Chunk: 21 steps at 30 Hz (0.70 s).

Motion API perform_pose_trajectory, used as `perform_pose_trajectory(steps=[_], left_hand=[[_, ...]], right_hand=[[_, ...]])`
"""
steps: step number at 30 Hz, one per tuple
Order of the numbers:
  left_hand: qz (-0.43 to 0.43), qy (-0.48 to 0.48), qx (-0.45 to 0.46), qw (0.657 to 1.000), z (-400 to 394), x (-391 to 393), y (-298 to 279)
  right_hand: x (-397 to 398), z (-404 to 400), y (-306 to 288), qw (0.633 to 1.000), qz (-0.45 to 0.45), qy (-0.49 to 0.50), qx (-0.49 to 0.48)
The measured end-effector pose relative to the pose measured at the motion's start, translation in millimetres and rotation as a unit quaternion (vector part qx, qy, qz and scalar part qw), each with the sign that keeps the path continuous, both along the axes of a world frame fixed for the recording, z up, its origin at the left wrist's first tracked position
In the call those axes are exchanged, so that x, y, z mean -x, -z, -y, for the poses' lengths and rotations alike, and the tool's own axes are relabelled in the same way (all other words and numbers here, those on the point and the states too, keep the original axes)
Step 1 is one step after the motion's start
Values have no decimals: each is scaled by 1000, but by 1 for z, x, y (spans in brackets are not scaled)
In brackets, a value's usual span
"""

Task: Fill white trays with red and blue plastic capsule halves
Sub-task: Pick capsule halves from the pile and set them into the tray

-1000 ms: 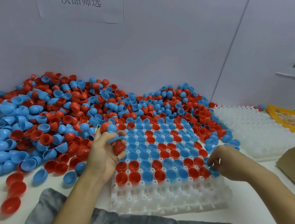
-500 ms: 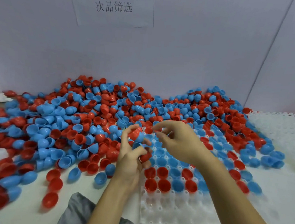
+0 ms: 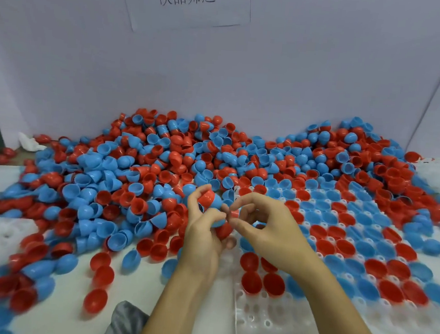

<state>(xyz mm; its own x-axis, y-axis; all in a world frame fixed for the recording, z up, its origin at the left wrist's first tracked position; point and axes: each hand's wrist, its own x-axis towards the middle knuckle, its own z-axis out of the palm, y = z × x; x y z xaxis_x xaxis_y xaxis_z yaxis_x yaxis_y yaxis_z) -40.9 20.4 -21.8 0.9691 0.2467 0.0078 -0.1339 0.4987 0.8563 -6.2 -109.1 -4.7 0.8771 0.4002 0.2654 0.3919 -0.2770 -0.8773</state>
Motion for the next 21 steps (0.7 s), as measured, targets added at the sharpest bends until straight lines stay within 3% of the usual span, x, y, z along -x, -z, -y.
perform_pose_trajectory(steps=[4, 13, 16, 18, 21], left_hand=[[25, 13, 63, 998, -2, -1, -6], [24, 16, 59, 998, -2, 0, -7], [7, -17, 35, 999, -5, 0, -6], [-18, -63, 19, 998, -9, -3, -4], [-32, -101, 18, 994, -12, -3, -2]], right_hand=[[1, -4, 4, 998, 14, 19, 57], [2, -8, 1, 999, -24, 21, -11], [2, -9, -2, 999, 7, 51, -7], [-1, -1, -12, 994, 33, 99, 43], [-8, 29, -44, 953, -4, 63, 298]])
